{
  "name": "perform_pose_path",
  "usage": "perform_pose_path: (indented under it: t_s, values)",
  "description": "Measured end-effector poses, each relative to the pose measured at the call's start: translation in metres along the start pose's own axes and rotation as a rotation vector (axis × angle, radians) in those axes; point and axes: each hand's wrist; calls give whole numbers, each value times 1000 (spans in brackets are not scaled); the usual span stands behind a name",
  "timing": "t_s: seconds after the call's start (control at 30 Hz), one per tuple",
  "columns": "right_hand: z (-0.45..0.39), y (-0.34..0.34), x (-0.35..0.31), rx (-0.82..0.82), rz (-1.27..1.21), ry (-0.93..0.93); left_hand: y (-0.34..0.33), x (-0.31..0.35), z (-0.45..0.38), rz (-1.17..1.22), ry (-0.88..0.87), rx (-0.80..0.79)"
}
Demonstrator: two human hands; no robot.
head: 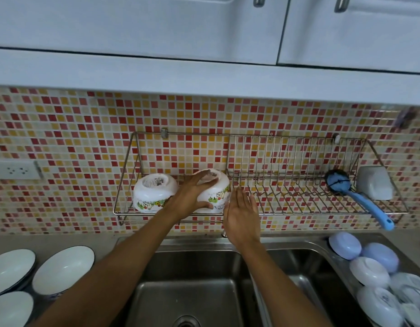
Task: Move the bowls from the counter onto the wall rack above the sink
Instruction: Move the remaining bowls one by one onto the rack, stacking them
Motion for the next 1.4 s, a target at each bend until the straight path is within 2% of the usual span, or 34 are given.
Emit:
perform_pose_path:
  t_s: [0.1,0.43,0.53,0.63,0.7,0.77,0.83,0.93,1.03,1.17,1.4]
  values:
    - [0,1,0,-9,-19,3,-2,3,1,-23,-36,-14]
    - [-1,4,-2,-15,-41,10,5,5,7,79,32,37]
    - [-10,14,-1,-42,-130,0,18,-1,12,78,104,144]
    - [-31,27,-3,-59,-233,58,32,-32,27,-67,217,241]
    - [-48,26,-12,-147,-321,78,38,-54,43,-119,306,250]
    - [-59,18,-24,-222,-350,51,41,-66,52,-63,394,262]
    - [-64,5,-33,-259,-349,17,41,-69,54,-44,450,250]
    - [-62,-10,-33,-220,-375,0,39,-69,53,-53,470,182]
    - [-61,-15,-30,-154,-424,0,37,-74,53,15,436,150]
    - [-59,-15,-33,-150,-384,-32,36,-77,53,12,392,161]
    - [-58,-10,-37,-190,-331,-45,39,-68,54,-123,419,121]
Point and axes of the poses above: each hand's wrist, its own z-axis away from the middle knuckle, its own y-axis out of the back of the hand, x = y × z, and after that the axes turned 5 degrees about -z, right-handed
